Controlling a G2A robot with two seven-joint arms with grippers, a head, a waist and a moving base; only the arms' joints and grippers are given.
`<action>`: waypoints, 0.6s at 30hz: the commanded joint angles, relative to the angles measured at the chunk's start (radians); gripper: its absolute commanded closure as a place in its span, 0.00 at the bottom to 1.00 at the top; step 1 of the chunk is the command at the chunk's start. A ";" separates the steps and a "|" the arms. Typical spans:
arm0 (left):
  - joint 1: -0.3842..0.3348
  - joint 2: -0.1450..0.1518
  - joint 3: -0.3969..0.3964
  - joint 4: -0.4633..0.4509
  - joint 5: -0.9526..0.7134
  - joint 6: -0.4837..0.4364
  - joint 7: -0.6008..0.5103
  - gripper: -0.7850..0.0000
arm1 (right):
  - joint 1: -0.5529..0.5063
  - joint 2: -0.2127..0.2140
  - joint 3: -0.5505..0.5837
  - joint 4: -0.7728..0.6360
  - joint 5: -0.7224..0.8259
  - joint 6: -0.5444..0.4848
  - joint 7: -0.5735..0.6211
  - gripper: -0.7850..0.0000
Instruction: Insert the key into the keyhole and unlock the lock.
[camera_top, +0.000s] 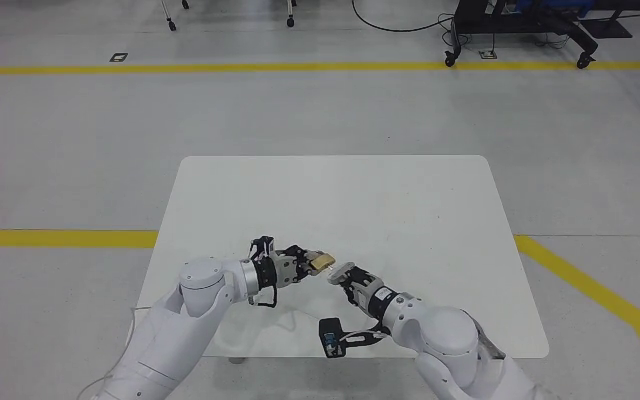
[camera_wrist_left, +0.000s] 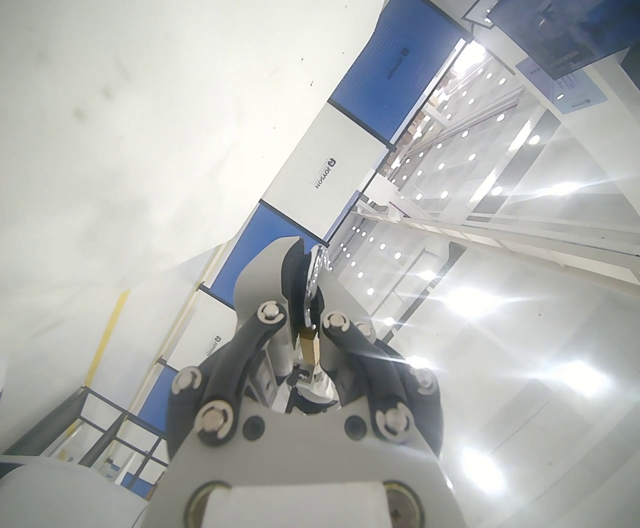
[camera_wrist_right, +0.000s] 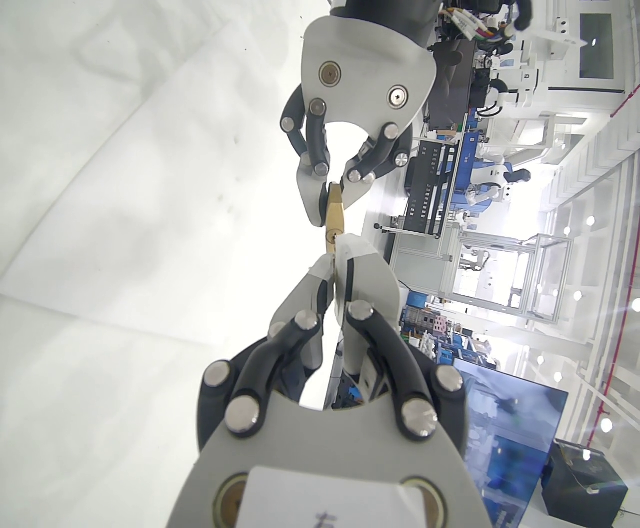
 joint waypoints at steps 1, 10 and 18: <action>0.008 0.001 0.001 -0.013 0.005 -0.002 -0.001 1.00 | 0.003 -0.001 -0.005 0.002 0.000 0.000 0.003 1.00; 0.021 0.004 -0.007 -0.032 0.011 0.007 -0.007 1.00 | 0.015 -0.007 -0.018 0.018 0.009 0.001 0.022 1.00; 0.020 0.004 -0.013 -0.024 -0.013 0.007 -0.023 1.00 | 0.017 -0.012 -0.015 0.025 0.034 0.003 0.047 0.18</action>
